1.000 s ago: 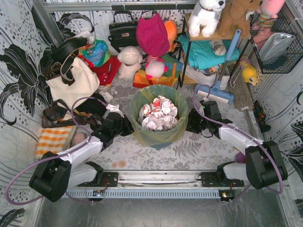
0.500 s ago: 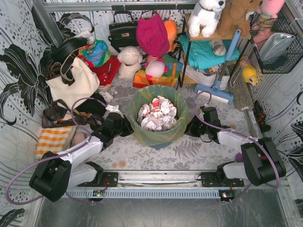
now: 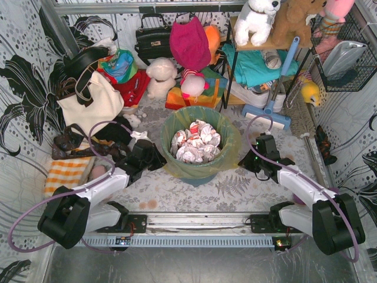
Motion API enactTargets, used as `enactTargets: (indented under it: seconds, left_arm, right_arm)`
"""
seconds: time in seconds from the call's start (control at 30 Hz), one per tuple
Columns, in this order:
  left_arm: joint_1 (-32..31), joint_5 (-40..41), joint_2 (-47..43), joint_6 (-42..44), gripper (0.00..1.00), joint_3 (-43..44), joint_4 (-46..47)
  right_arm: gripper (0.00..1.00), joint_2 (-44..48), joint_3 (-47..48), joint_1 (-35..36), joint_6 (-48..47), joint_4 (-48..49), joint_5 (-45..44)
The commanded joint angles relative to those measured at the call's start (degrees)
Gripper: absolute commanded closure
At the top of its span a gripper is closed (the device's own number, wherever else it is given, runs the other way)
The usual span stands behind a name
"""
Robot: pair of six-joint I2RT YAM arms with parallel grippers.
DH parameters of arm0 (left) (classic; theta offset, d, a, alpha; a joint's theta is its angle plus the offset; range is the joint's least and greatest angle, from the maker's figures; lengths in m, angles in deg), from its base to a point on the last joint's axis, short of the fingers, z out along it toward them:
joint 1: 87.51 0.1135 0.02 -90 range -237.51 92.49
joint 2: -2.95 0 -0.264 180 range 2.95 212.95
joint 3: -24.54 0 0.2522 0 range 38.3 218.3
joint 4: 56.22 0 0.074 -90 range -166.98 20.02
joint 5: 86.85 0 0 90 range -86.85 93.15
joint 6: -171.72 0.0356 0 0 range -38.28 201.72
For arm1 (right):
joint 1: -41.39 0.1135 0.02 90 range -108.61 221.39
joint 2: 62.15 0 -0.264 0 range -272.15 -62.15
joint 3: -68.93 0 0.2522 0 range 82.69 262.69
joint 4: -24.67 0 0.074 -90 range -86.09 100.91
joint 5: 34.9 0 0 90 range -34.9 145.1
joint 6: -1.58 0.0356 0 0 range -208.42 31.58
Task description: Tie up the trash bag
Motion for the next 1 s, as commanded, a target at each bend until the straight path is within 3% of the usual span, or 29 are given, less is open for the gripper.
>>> enactTargets:
  seconds: [0.0, 0.07, 0.13, 0.33, 0.83, 0.97]
  left_arm:
    - [-0.2, 1.1, 0.9, 0.0, 0.92, 2.1, 0.6]
    - [-0.2, 0.8, 1.3, 0.1, 0.92, 2.3, 0.7]
    - [-0.2, 0.5, 1.8, -0.1, 0.92, 2.3, 1.2]
    - [-0.1, 0.2, 2.2, -0.3, 0.92, 3.1, 1.3]
    - [-0.2, 0.6, 1.1, -0.5, 0.92, 1.6, 1.6]
    - [-0.2, 0.5, 2.0, -0.7, 0.92, 1.4, 1.9]
  right_arm:
    - [1.00, 0.8, 0.7, -0.2, -1.0, 1.8, 2.2]
    - [0.96, 0.7, 1.3, -0.2, -0.8, 3.2, 4.2]
    - [0.79, -0.2, 1.9, -0.2, -1.0, 4.6, 6.3]
    - [0.63, -3.8, 1.9, -0.2, 0.3, 10.3, 13.9]
    - [0.57, -15.5, -1.3, -0.2, 2.2, 22.2, 22.5]
    - [0.56, -15.2, -2.2, -0.2, 2.2, 18.4, 19.1]
